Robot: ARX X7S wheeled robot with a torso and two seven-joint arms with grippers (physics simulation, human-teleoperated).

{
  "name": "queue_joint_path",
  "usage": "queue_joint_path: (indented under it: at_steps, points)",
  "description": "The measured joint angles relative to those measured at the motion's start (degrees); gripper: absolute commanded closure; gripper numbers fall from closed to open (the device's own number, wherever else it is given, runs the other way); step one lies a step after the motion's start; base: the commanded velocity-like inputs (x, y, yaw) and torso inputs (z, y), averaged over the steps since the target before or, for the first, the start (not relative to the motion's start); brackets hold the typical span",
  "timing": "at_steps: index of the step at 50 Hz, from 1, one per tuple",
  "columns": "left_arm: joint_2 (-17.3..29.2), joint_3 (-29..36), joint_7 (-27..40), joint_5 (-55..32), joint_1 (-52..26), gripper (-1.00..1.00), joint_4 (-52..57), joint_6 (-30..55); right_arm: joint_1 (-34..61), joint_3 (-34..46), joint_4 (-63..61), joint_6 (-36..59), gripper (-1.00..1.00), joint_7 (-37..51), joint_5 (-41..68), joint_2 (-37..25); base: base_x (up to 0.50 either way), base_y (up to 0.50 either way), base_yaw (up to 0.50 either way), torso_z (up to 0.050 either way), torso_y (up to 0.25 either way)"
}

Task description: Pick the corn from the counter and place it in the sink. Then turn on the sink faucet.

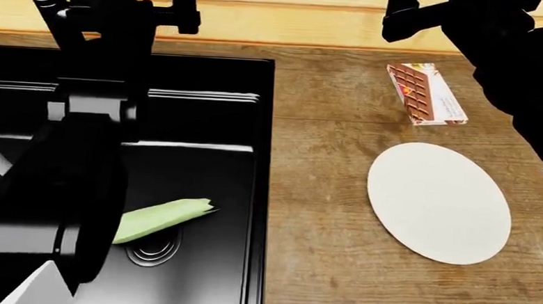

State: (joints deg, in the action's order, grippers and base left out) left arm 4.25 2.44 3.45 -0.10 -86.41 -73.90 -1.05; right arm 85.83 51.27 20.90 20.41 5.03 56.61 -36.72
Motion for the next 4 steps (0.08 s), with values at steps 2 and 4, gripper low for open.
queue_joint_path:
  at_steps: [2, 4]
  points:
    - [0.09, 1.16, 0.30, -1.12, 0.06, -1.00, 0.01, -0.14, -0.05, -0.02, -0.05, 0.01, -1.00, 0.02, 0.02, -0.02, 0.00, 0.00, -0.01, 0.000, 0.000]
    - [0.19, 2.50, 0.61, -2.38, 0.13, -1.00, 0.03, -0.32, -0.10, -0.04, -0.09, 0.01, -1.00, 0.04, 0.03, -0.05, 0.00, 0.00, -0.01, 0.000, 0.000]
